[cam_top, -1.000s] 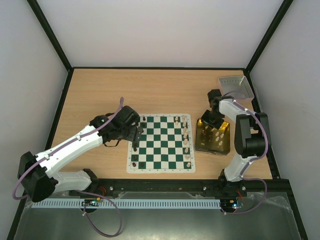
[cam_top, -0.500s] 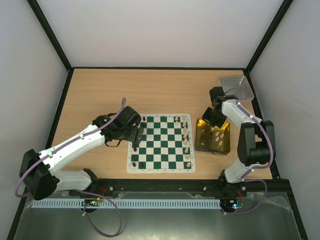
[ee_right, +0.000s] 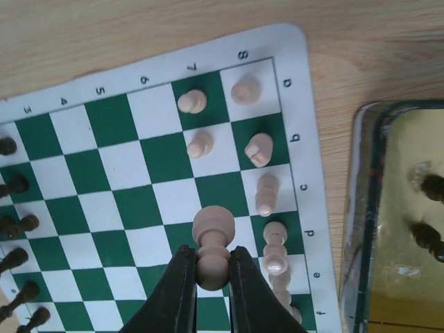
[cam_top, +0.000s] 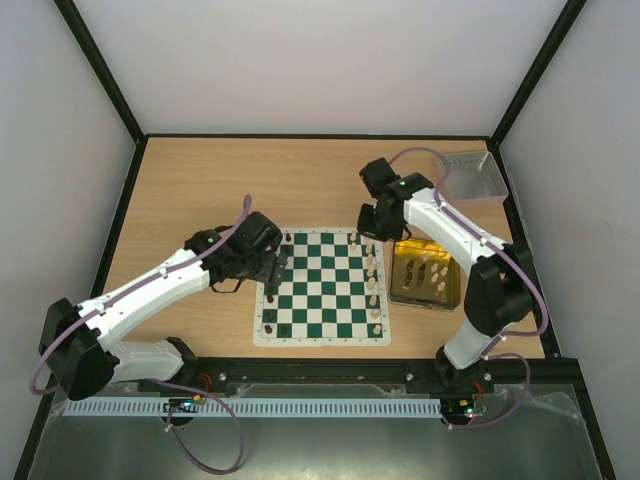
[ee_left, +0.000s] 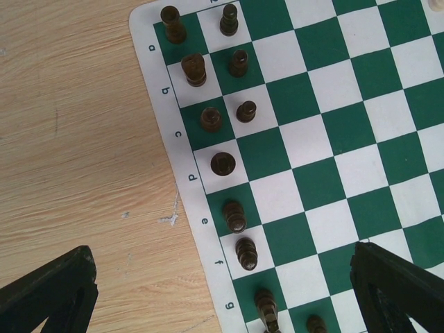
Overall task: Set up the chess pieces on the board
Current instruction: Place the chess piece on the chessboard.
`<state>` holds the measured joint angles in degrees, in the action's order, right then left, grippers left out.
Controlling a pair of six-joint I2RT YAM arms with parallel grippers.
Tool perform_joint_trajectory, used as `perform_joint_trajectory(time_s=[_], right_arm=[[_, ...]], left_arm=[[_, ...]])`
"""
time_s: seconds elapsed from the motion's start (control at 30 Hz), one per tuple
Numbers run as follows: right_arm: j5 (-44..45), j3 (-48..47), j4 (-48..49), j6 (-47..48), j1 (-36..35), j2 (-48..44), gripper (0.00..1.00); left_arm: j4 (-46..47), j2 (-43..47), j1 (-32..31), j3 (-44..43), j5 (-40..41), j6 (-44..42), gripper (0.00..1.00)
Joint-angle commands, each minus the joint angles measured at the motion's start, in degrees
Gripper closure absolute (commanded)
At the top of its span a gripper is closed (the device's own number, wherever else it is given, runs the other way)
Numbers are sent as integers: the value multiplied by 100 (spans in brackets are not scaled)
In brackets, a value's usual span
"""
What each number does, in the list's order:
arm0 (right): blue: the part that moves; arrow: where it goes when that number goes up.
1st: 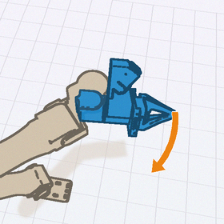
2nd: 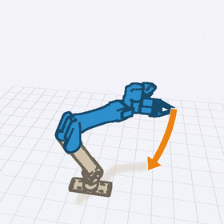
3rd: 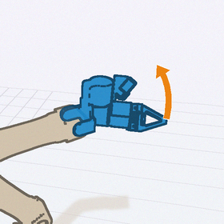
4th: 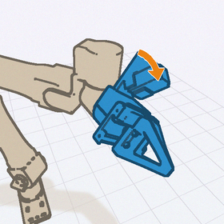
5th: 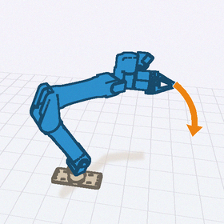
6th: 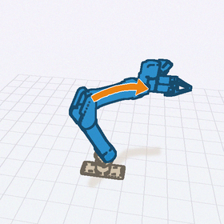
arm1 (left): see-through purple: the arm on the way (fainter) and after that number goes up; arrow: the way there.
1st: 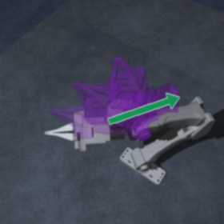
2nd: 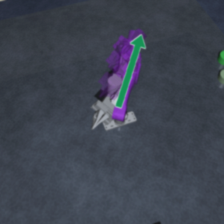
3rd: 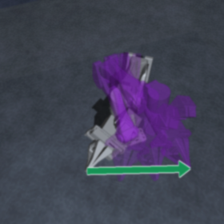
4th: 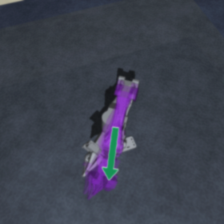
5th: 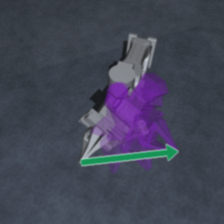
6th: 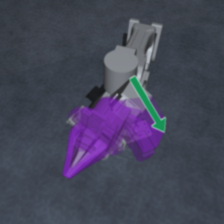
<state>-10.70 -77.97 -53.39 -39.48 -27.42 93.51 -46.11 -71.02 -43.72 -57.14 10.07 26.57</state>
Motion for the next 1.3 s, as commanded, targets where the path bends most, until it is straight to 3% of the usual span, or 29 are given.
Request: perform_joint_trajectory(time_s=[0.0,0.63,1.27], right_arm=[[-166,-278,-480,233,-175,447,93],[-520,-348,-333,591,-517,1327,91],[-241,-541,-330,512,-519,1801,90]], left_arm=[[-4,34,47,42,22,6,1],[5,52,83,37,48,19,1],[-4,185,163,29,112,50,1]])
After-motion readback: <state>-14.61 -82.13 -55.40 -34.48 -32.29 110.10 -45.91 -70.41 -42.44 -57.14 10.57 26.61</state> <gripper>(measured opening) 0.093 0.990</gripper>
